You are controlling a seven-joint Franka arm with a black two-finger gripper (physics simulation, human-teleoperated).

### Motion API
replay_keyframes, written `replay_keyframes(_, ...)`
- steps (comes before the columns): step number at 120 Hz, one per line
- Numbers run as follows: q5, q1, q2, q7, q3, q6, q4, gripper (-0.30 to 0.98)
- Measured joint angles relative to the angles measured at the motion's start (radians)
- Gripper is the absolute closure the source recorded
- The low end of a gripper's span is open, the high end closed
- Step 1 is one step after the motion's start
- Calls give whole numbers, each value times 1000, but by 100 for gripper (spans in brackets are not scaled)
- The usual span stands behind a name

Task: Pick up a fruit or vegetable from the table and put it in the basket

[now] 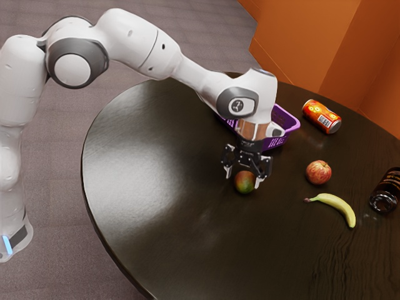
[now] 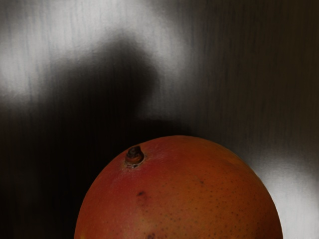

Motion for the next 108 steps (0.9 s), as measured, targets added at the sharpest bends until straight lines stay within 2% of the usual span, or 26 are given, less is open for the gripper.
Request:
replay_keyframes(4, 0, 0, 1, 0, 0, 1, 0, 2)
replay_keyframes(17, -1, -1, 1, 0, 0, 3, 0, 22)
replay_keyframes(26, 0, 0, 0, -1, 0, 3, 0, 28)
replay_keyframes(51, -5, 4, 0, -5, 0, 4, 0, 33)
replay_keyframes(82, -19, 0, -7, -18, 14, 3, -1, 34)
replay_keyframes(99, -12, -6, -90, -36, 20, 2, -1, 34)
replay_keyframes(108, 22, -4, -158, -49, 27, -1, 0, 35)
